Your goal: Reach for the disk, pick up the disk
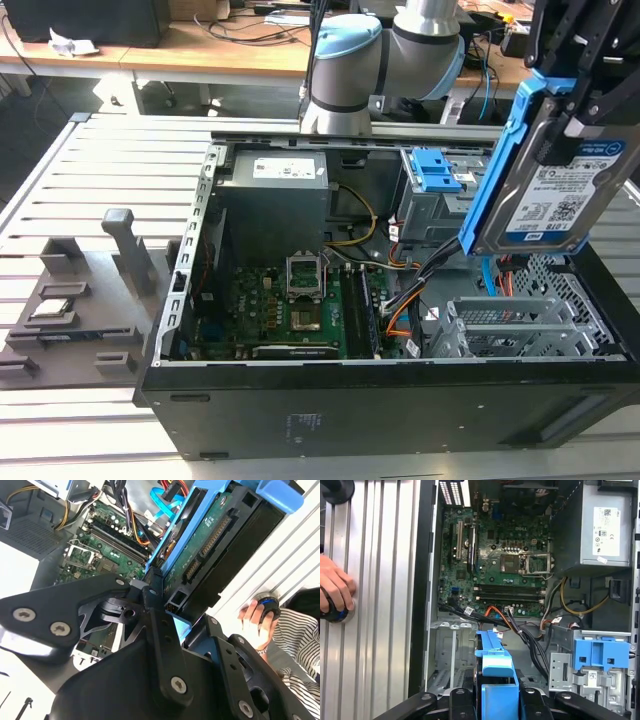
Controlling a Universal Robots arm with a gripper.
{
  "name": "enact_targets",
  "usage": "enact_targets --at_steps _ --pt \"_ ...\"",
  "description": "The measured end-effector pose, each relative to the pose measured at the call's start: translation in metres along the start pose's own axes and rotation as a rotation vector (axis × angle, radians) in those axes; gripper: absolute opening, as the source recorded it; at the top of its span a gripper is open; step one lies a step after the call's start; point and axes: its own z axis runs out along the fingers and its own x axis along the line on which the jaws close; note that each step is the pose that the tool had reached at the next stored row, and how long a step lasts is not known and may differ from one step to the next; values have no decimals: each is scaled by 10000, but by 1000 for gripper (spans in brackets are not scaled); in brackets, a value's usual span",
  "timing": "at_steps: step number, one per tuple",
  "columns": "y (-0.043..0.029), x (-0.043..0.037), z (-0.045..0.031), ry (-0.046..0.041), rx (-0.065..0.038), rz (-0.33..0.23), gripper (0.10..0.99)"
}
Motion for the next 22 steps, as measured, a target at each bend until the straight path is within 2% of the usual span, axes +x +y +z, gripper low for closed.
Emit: enact_targets --at_steps 22 --pt "2 59 26 89 -4 3 369"
